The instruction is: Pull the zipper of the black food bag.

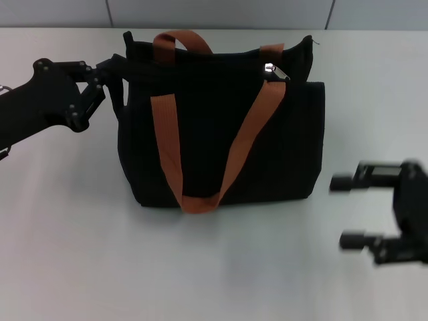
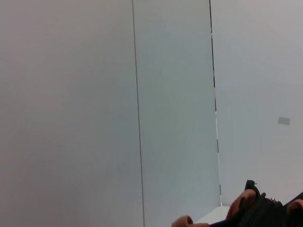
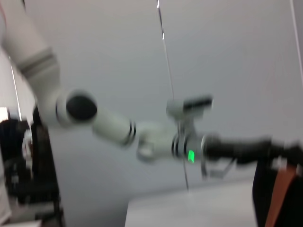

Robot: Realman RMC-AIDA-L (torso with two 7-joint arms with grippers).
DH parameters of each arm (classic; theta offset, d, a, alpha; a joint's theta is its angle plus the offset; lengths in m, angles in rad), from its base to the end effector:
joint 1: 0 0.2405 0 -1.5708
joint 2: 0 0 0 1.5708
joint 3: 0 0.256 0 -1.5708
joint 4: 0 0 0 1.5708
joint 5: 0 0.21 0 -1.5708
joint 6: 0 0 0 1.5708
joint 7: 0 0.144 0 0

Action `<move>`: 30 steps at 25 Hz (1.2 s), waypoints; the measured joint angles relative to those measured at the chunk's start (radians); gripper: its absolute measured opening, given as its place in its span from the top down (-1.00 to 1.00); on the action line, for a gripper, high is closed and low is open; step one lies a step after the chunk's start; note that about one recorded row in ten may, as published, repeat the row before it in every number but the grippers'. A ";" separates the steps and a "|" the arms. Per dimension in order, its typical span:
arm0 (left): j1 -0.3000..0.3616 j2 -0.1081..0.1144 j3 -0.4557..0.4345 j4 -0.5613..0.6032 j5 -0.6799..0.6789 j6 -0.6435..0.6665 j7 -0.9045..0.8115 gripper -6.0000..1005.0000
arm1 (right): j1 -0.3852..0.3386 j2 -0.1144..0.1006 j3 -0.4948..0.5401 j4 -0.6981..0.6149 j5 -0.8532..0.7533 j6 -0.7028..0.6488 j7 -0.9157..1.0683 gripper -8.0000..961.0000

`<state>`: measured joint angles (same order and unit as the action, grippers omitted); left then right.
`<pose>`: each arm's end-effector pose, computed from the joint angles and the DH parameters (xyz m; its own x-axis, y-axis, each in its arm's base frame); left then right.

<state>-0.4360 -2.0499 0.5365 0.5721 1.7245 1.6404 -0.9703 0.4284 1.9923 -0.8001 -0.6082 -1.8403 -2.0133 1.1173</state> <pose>-0.2818 0.3165 0.0436 0.7341 -0.0418 0.6777 0.3648 -0.8176 -0.4455 0.2580 0.2583 0.0315 0.7573 -0.1137 -0.6431 -0.1022 -0.9932 0.0554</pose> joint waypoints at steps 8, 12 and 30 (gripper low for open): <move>0.021 0.003 0.000 0.003 0.002 0.023 -0.018 0.75 | -0.045 0.038 0.002 0.013 -0.089 0.061 -0.106 -0.47; 0.028 0.010 0.000 0.007 0.003 0.037 -0.042 0.75 | -0.043 0.037 0.002 0.014 -0.087 0.062 -0.102 -0.47; 0.003 0.129 0.003 0.092 0.040 0.302 -0.295 -0.16 | -0.030 0.046 0.029 0.032 -0.084 0.116 -0.108 -0.47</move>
<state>-0.4334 -1.9209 0.5397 0.6641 1.7646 1.9427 -1.2649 0.3982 2.0382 -0.7715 -0.5764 -1.9244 -1.8978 1.0088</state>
